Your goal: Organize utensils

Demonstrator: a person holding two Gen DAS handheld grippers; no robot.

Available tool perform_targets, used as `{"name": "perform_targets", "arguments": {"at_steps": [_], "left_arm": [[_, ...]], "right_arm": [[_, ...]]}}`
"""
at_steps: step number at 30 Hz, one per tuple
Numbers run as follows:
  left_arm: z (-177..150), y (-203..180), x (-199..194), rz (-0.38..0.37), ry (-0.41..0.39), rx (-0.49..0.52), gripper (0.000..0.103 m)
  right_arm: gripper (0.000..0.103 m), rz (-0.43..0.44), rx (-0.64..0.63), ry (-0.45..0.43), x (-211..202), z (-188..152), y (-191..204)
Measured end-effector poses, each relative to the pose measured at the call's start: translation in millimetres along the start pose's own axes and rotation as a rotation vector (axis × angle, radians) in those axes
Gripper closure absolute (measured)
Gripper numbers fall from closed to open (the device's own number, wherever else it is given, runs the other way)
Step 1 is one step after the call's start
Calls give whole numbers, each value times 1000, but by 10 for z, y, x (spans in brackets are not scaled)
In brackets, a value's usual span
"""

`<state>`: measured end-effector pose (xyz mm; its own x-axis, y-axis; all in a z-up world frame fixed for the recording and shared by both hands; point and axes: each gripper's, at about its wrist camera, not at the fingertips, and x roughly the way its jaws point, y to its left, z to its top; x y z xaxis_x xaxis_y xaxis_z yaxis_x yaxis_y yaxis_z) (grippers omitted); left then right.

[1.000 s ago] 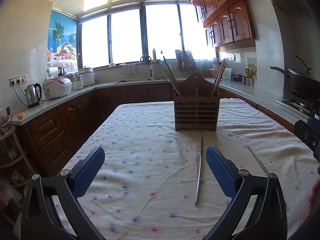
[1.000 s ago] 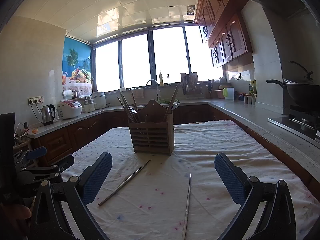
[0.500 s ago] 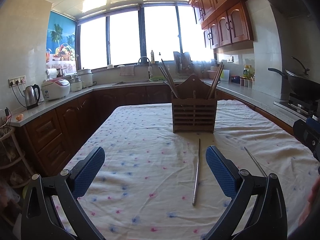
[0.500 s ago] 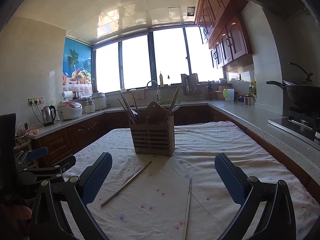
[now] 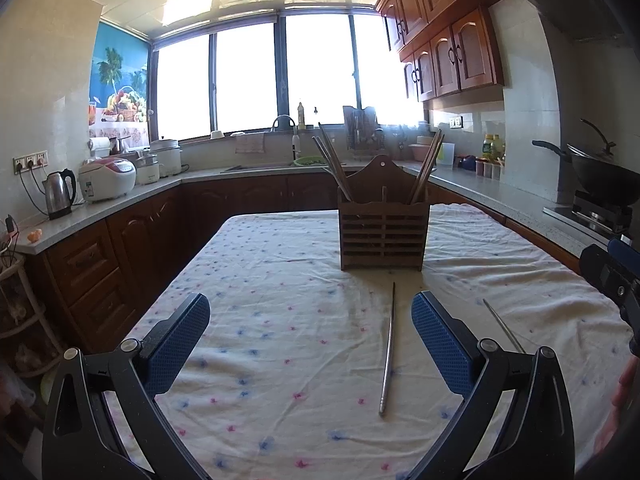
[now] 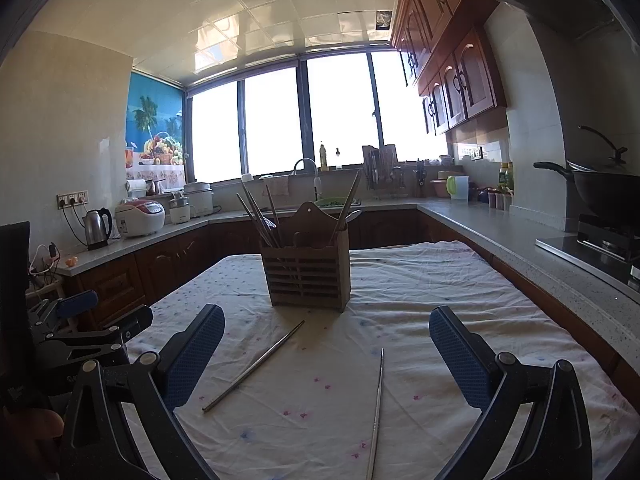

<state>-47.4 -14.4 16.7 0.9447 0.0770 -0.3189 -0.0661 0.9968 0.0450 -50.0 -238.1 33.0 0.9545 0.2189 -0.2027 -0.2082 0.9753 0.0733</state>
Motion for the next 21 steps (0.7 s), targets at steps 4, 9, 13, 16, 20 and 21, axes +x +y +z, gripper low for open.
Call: {"name": "perform_targets", "arguments": {"at_steps": [4, 9, 13, 16, 20, 21], "left_arm": [[-1, -11, 37, -13, 12, -2, 0], [-15, -37, 63, -18, 24, 5, 0], [3, -46, 90, -24, 31, 10, 0], [16, -50, 120, -28, 39, 10, 0], [29, -54, 164, -35, 51, 8, 0], [34, -53, 179, -39, 56, 4, 0]], "right_arm": [[0, -8, 5, 4, 7, 19, -16], [0, -12, 7, 23, 42, 1, -26], [0, -13, 13, 33, 87, 12, -46], [0, -12, 23, 42, 132, 28, -77], [0, -12, 32, 55, 190, 31, -106], [0, -11, 35, 58, 204, 31, -110]]}}
